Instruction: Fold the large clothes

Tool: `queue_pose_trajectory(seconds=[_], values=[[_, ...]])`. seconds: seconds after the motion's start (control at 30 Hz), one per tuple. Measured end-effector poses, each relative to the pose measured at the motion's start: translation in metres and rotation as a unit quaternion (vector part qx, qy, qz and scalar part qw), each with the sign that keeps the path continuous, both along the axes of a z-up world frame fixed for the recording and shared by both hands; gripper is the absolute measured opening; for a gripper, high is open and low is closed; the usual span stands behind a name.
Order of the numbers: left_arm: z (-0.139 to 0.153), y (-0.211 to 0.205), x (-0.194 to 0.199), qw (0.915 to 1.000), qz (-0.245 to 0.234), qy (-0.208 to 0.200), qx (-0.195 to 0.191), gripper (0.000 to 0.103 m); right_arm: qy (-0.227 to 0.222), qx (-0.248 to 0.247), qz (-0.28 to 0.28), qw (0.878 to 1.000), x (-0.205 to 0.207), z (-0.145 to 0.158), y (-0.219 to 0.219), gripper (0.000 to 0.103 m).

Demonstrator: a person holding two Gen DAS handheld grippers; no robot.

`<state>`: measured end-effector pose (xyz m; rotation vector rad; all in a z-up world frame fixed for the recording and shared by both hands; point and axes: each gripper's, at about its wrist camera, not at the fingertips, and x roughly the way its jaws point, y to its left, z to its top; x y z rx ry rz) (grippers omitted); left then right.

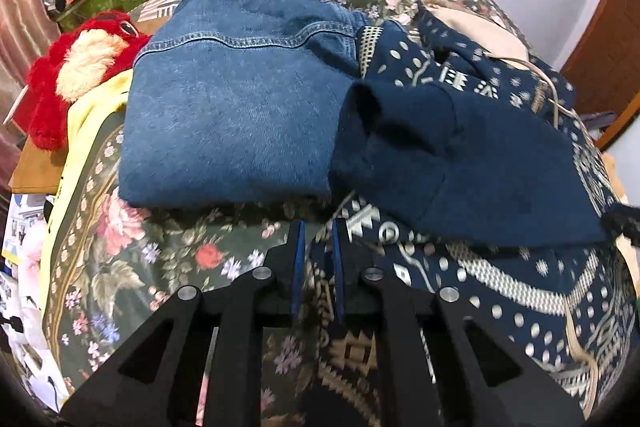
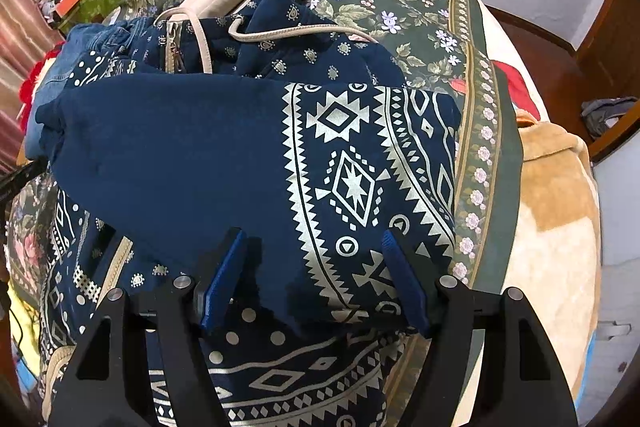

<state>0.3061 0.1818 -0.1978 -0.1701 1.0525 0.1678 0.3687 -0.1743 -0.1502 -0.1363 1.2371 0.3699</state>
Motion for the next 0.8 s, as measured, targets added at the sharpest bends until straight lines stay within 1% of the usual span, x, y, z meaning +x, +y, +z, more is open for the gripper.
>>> queue_pose_trajectory(seconds=[0.07,0.13,0.17,0.2,0.27,0.33,0.43,0.53,0.67,0.8], values=[[0.01,-0.003,-0.006,0.9998,-0.012,-0.006,0.011,0.012,0.004,0.001,-0.002,1.0,0.002,0.004,-0.001,0.066],[0.023,-0.006,-0.007,0.9995,-0.019,-0.016,0.019,0.026,0.003,0.002,-0.005,1.0,0.004,0.011,-0.001,0.066],[0.031,-0.008,-0.007,0.9992,-0.022,-0.025,0.02,0.038,-0.001,0.003,-0.008,1.0,0.006,0.017,-0.002,0.066],[0.039,-0.01,-0.005,0.9987,-0.025,-0.038,0.023,0.048,-0.007,0.007,-0.01,1.0,0.007,0.023,-0.003,0.066],[0.056,-0.015,0.0,0.9972,-0.03,-0.062,0.03,0.055,-0.021,0.015,-0.012,1.0,0.012,0.037,-0.003,0.066],[0.072,-0.024,0.012,0.9949,-0.045,-0.083,0.035,0.056,-0.043,0.021,-0.013,0.999,0.018,0.055,-0.002,0.066],[0.089,-0.034,0.032,0.9923,-0.065,-0.099,0.036,0.058,-0.079,0.032,-0.014,0.996,0.026,0.079,-0.001,0.066],[0.101,-0.047,0.055,0.9889,-0.083,-0.117,0.036,0.064,-0.108,0.054,-0.018,0.993,0.036,0.099,0.004,0.067],[0.108,-0.063,0.093,0.9861,-0.105,-0.123,0.038,0.069,-0.136,0.071,-0.021,0.988,0.056,0.117,0.014,0.068],[0.103,-0.079,0.136,0.984,-0.13,-0.111,0.05,0.079,-0.145,0.088,-0.033,0.985,0.08,0.118,0.022,0.07]])
